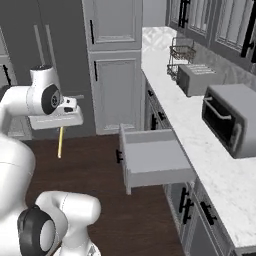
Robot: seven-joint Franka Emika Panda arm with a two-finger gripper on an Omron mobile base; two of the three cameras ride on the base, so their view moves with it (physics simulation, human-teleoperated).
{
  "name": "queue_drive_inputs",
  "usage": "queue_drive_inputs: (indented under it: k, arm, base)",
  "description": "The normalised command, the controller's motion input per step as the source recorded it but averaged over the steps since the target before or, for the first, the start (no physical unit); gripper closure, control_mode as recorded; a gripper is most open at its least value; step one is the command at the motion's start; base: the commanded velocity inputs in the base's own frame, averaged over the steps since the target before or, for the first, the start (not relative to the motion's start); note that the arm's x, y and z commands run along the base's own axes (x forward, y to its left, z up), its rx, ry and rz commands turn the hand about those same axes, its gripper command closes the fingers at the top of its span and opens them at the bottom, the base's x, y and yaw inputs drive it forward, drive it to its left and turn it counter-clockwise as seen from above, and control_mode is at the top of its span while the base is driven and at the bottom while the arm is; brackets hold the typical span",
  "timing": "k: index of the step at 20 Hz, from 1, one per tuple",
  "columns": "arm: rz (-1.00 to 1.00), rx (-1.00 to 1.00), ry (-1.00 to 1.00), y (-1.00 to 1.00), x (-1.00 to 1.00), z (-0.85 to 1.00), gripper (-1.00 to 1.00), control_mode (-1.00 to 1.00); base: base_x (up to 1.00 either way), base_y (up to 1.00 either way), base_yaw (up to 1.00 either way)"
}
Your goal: Take a straw from the drawer in front and place it inside the glass cup on the dining counter.
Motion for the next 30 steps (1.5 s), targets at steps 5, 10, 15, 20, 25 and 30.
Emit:
queue_drive_inputs:
  k: [5, 10, 15, 20, 25, 30]
  arm:
    - [0.00, 0.00, 0.00, 0.00, 0.00, 0.00, 1.00, 1.00]
    - [0.00, 0.00, 0.00, 0.00, 0.00, 0.00, 1.00, 1.00]
    - [0.00, 0.00, 0.00, 0.00, 0.00, 0.00, 1.00, 1.00]
    - [0.00, 0.00, 0.00, 0.00, 0.00, 0.00, 1.00, 1.00]
    - [0.00, 0.00, 0.00, 0.00, 0.00, 0.00, 1.00, 1.00]
    - [0.00, 0.00, 0.00, 0.00, 0.00, 0.00, 1.00, 1.00]
  base:
    - [0.00, 0.85, 0.80]
    - [0.00, 0.77, 0.82]
    - [0.00, 0.82, 0.78]
    - [0.00, 0.91, 0.75]
    - [0.14, 0.93, 0.69]
    - [0.75, 0.61, 0.60]
